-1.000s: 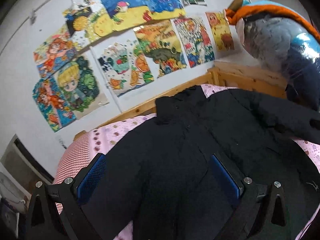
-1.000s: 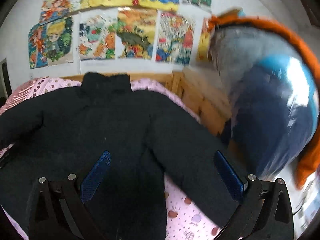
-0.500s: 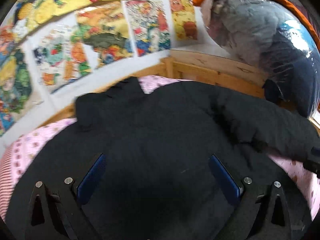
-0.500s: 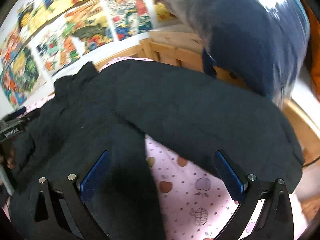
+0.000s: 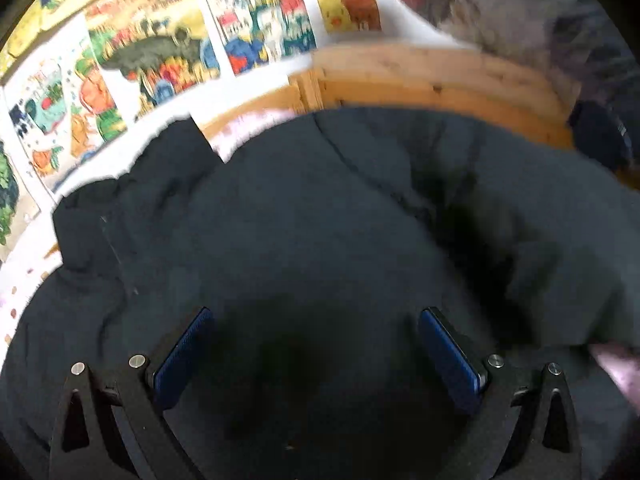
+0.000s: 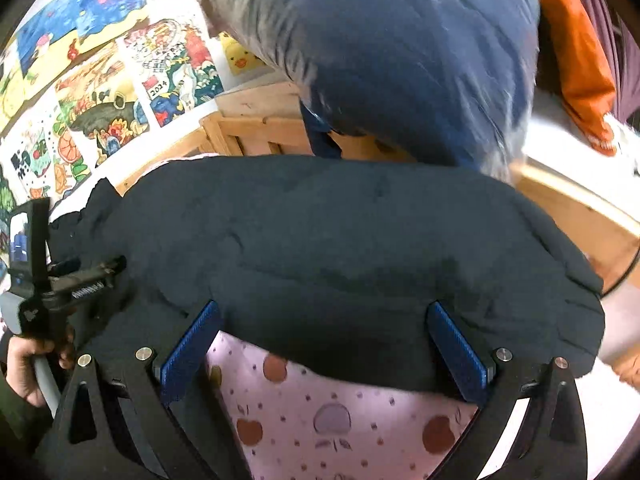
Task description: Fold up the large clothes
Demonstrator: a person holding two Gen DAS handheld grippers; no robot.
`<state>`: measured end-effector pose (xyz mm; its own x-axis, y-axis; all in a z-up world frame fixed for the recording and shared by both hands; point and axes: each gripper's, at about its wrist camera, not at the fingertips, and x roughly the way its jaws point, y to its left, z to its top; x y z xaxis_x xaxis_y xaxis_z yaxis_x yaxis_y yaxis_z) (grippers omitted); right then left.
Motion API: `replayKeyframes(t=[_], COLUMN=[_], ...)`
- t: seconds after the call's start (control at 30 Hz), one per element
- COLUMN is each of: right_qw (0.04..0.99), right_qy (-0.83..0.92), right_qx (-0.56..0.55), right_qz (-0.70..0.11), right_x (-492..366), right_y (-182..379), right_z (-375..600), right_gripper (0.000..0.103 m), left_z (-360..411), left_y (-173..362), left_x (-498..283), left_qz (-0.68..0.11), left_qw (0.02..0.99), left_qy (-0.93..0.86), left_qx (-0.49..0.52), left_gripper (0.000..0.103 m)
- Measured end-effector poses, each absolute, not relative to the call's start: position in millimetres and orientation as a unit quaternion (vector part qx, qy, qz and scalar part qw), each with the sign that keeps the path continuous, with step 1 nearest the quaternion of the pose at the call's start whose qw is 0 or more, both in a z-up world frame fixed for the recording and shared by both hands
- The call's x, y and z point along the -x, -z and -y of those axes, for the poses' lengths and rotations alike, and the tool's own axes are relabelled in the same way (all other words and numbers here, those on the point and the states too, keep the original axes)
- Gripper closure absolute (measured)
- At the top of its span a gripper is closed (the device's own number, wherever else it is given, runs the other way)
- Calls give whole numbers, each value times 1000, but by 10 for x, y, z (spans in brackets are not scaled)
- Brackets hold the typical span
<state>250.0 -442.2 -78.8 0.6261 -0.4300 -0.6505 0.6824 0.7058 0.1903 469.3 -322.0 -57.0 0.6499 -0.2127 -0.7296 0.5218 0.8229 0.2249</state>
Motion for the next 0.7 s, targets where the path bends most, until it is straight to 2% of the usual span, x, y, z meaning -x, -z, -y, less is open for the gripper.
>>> replayKeyframes(t=[0.1, 0.17, 0.23, 0.27, 0.33, 0.53, 0.67, 0.7], right_qw=[882, 888, 894, 896, 898, 897, 895, 894], right_qy=[326, 328, 327, 326, 324, 323, 314, 303], right_qx=[-183, -165, -143, -137, -129, -130, -161, -186], right_qz=[-287, -279, -270, -268, -267, -272, -272, -271], right_x=[-2684, -2799, -2935, -2912, -2924, -2840, -2638, -2573], right_y=[755, 706, 645, 628, 587, 594, 665, 669], right_z=[4387, 4356, 4295, 4278, 4255, 4292, 4338, 4357], right_gripper=[2, 8, 24, 28, 41, 58, 57, 52], left_z=[3181, 3136, 3132, 3141, 3156, 3152, 3136, 3135], left_y=[720, 758, 785, 795, 808, 839, 855, 856], left_x=[-4769, -4802, -4814, -4810, -4797, -4792, -4791, -4787], left_qz=[-383, -390, -392, -392, -389, -386, -385, -384], left_qw=[876, 874, 874, 874, 875, 876, 877, 877], left_qy=[216, 225, 229, 229, 228, 228, 228, 228], left_qx=[-199, -183, -175, -175, -177, -176, -176, -176], left_gripper=[0, 0, 0, 0, 0, 0, 0, 0])
